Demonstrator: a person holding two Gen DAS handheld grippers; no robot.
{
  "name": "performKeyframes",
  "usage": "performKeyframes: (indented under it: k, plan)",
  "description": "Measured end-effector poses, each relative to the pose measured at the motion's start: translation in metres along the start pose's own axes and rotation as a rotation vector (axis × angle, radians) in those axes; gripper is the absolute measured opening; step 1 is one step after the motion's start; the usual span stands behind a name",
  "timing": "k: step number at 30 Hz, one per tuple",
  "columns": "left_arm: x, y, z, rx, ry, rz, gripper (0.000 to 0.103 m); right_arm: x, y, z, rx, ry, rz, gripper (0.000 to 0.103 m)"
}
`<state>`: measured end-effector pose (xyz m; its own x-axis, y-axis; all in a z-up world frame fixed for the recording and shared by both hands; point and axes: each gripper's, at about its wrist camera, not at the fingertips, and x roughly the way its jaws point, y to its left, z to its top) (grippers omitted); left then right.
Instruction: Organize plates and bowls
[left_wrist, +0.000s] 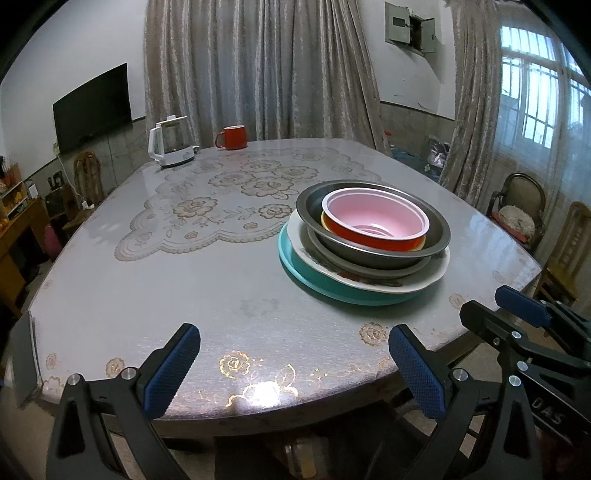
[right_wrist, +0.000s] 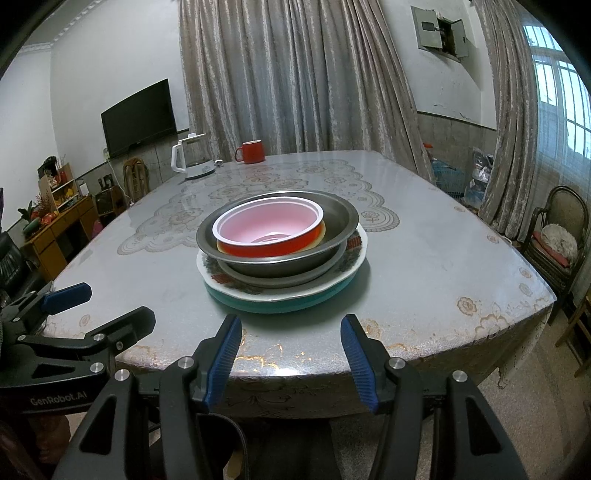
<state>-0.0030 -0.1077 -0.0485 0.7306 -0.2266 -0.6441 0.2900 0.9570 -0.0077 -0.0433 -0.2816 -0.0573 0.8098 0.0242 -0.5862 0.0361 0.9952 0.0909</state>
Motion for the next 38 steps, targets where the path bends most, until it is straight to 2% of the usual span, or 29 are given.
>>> performKeyframes:
  k: [38]
  plan:
    - [0.016, -0.002, 0.005, 0.003, 0.025, -0.048, 0.103, 0.015, -0.006, 0.002, 0.02, 0.037, 0.007, 0.056]
